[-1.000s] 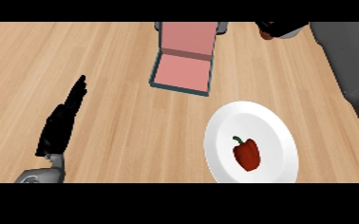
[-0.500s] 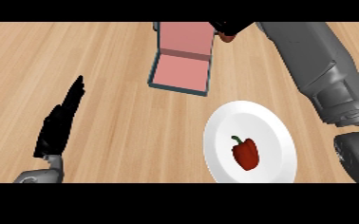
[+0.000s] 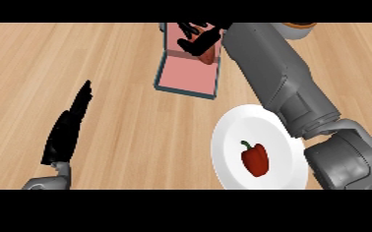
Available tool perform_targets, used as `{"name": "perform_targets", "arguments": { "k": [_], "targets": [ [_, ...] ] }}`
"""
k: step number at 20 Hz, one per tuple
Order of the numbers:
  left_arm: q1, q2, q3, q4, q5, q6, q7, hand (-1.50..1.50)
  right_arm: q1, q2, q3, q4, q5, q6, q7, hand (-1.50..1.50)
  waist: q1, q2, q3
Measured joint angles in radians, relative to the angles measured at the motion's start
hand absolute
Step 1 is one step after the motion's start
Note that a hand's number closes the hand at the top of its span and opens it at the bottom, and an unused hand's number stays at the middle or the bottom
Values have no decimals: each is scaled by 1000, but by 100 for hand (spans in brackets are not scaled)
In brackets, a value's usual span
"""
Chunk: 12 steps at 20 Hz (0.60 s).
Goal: Pick the sweet potato from the plate and place it in the cardboard box
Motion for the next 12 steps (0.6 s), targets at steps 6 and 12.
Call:
{"name": "perform_targets", "arguments": {
  "k": [6, 12],
  "targets": [
    [-32, 5, 2, 17, 2, -10, 5, 0, 19, 59, 11, 62, 17, -50, 73, -150, 10, 6, 0],
    [-43, 4, 1, 14, 3, -14, 9, 0, 34, 80, -8, 87, -13, -65, 85, -150, 25, 9, 0]
  ]
}}
